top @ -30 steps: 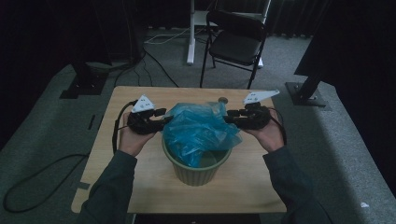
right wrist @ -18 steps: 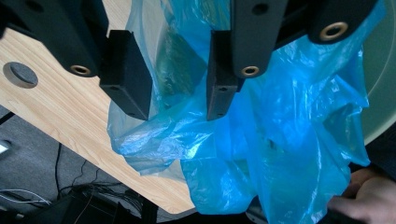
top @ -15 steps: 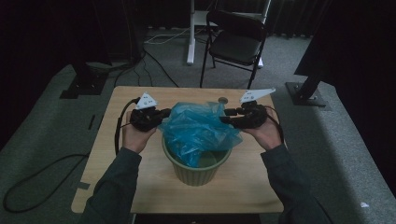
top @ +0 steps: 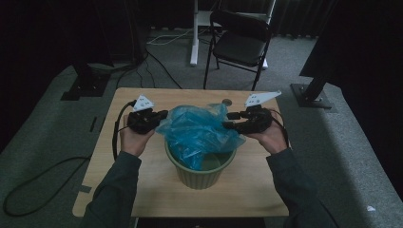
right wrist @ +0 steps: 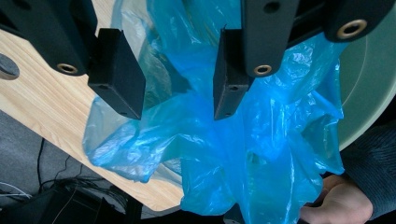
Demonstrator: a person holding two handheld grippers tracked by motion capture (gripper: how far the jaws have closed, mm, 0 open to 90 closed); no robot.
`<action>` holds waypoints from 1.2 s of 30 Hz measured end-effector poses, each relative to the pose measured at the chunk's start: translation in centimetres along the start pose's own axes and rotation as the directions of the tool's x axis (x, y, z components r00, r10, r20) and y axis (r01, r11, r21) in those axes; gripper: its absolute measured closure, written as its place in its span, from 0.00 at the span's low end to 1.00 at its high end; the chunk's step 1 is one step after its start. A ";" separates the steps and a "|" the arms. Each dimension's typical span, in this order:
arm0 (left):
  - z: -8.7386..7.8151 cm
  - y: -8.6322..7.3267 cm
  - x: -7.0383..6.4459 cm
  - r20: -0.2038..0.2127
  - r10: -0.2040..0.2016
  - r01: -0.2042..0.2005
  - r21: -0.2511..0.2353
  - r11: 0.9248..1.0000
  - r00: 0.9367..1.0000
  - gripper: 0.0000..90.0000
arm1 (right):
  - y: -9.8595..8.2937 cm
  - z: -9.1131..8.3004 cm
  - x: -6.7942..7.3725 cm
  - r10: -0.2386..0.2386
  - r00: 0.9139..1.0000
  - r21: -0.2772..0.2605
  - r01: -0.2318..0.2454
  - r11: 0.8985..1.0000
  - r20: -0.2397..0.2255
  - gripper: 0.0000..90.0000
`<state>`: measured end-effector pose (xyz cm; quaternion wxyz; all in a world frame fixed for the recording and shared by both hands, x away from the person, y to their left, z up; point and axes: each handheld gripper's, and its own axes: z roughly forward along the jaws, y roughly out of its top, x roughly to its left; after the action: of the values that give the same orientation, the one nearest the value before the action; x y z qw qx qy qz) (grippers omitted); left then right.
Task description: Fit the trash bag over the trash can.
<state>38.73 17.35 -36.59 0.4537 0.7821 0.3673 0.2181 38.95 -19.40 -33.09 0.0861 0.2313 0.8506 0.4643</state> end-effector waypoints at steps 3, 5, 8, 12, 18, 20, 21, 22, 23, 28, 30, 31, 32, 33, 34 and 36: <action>0.0 -0.3 0.4 -0.016 -0.021 0.021 0.007 1.000 1.000 1.00 | 0.1 0.7 -0.1 0.007 1.000 0.033 -0.008 0.999 0.022 0.70; -0.1 -0.5 0.9 -0.028 -0.036 0.037 0.013 0.999 0.999 1.00 | -0.2 1.0 -0.2 0.010 1.000 0.060 -0.012 0.998 0.026 0.78; -0.1 -0.9 1.5 -0.034 -0.068 0.069 0.017 0.997 0.997 1.00 | -0.5 1.1 -0.2 0.010 1.000 0.078 -0.012 0.997 0.024 0.88; 0.0 -1.5 2.2 -0.057 -0.101 0.103 0.035 0.994 0.993 1.00 | -1.1 0.9 0.0 0.003 1.000 0.095 -0.005 0.995 0.017 0.95; -0.1 -2.2 2.9 -0.067 -0.146 0.148 0.032 0.988 0.987 1.00 | -1.7 -0.1 -0.1 0.014 1.000 0.087 -0.015 0.996 0.018 0.95; -0.1 -2.1 2.8 -0.067 -0.139 0.142 0.030 0.989 0.988 1.00 | -1.7 -0.4 -0.2 0.024 1.000 0.071 -0.024 0.997 0.007 0.93; -0.1 -2.0 2.7 -0.068 -0.138 0.140 0.027 0.990 0.988 1.00 | -1.7 -0.5 -0.2 0.025 1.000 0.068 -0.025 0.997 0.003 0.93; -0.2 -1.9 2.6 -0.066 -0.135 0.137 0.029 0.990 0.989 1.00 | -1.7 -0.5 -0.2 0.026 1.000 0.067 -0.025 0.997 -0.003 0.93; -0.2 -1.8 2.4 -0.055 -0.131 0.133 0.029 0.991 0.990 0.99 | -1.8 -0.6 0.0 0.017 0.999 0.070 -0.015 0.997 -0.029 0.90; -0.4 -1.6 1.9 -0.038 -0.116 0.117 0.025 0.993 0.992 0.93 | -1.8 -0.7 0.5 0.000 0.999 0.069 0.003 0.998 -0.044 0.81; -0.6 -1.4 1.8 -0.032 -0.116 0.117 0.018 0.993 0.993 0.88 | -1.6 -1.0 0.5 0.001 1.000 0.049 0.000 0.999 -0.021 0.78; -0.7 -1.3 1.8 -0.033 -0.117 0.117 0.017 0.993 0.993 0.85 | -1.5 -1.4 0.4 0.008 1.000 0.031 -0.008 0.999 -0.007 0.76; -0.9 -1.2 1.8 -0.030 -0.118 0.119 0.016 0.993 0.993 0.85 | -1.5 -1.4 0.4 0.008 1.000 0.031 -0.008 0.999 -0.007 0.76; -1.0 -1.1 1.8 -0.030 -0.117 0.118 0.015 0.993 0.993 0.83 | -1.4 -1.6 0.3 0.010 1.000 0.022 -0.010 1.000 0.004 0.76; -1.1 -1.0 1.8 -0.027 -0.118 0.118 0.012 0.993 0.993 0.82 | -1.4 -1.8 0.3 0.014 1.000 0.015 -0.014 1.000 0.011 0.76; -1.4 -0.8 1.8 -0.026 -0.118 0.118 0.002 0.993 0.993 0.81 | -1.4 -2.2 0.1 0.020 1.000 -0.002 -0.020 1.000 0.023 0.75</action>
<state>38.57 19.76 -36.58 0.4598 0.7569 0.4190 0.2003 37.59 -21.64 -33.01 0.0915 0.2453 0.8466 0.4633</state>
